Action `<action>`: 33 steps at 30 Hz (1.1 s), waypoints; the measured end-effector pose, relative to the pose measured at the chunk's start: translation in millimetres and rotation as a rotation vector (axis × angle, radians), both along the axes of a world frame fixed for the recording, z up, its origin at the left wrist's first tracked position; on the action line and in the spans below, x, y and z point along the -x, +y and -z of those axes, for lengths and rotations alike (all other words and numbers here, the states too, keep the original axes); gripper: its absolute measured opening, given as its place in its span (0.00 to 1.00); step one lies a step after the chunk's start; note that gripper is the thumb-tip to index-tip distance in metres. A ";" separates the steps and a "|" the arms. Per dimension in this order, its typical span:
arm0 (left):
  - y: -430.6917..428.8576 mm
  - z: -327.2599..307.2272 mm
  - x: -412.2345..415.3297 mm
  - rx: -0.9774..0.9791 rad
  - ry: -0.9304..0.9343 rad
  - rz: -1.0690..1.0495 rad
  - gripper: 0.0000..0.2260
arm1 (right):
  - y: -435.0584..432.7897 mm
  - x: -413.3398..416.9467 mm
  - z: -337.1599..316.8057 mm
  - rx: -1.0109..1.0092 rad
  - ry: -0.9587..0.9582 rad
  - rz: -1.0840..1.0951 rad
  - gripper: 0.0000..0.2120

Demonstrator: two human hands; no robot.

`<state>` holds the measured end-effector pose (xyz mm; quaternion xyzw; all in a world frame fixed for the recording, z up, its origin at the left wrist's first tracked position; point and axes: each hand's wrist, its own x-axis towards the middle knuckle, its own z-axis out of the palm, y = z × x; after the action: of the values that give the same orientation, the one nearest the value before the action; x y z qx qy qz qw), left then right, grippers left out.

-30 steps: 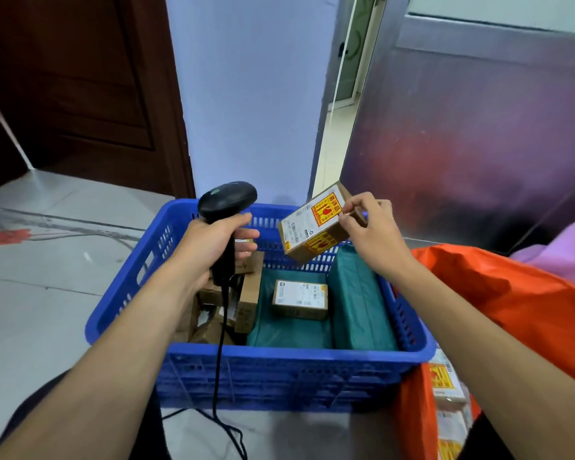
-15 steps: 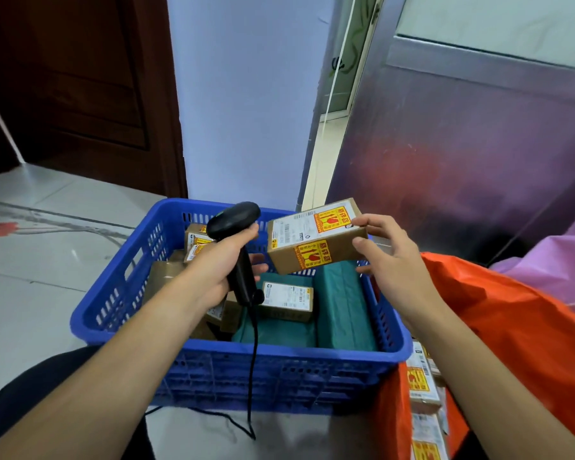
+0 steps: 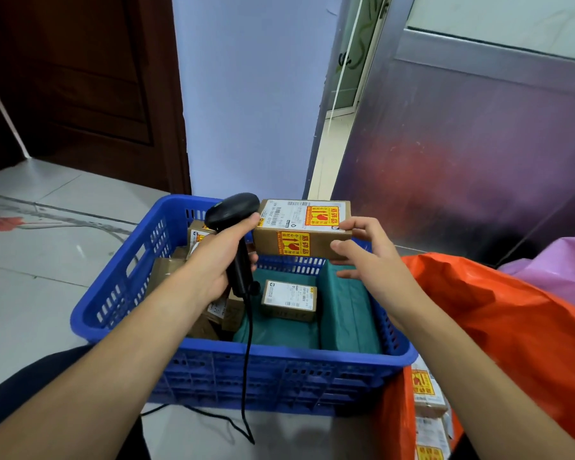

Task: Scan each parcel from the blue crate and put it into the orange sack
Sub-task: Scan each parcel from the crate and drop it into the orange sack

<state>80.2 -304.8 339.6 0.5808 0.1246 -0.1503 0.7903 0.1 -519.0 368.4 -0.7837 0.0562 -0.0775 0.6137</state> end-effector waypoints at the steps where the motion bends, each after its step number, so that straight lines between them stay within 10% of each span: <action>1: 0.5 0.0 -0.6 0.018 0.010 -0.005 0.16 | 1.2 -1.1 0.7 -0.009 0.012 0.007 0.09; 11: 1.0 0.7 -4.1 0.059 -0.052 -0.013 0.19 | -3.3 -5.1 -0.2 -0.060 0.121 -0.080 0.06; 18: 5.3 -1.3 -7.2 -0.098 -0.146 -0.129 0.21 | -10.0 -2.1 17.0 0.912 0.102 -0.123 0.10; 33: -0.9 -11.4 12.0 0.020 -0.190 0.131 0.26 | 20.7 4.6 17.7 0.291 0.254 -0.291 0.36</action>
<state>68.2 -305.8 351.0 0.5913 0.0094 -0.1471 0.7929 -4.5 -498.2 350.7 -0.8671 0.0078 0.1036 0.4871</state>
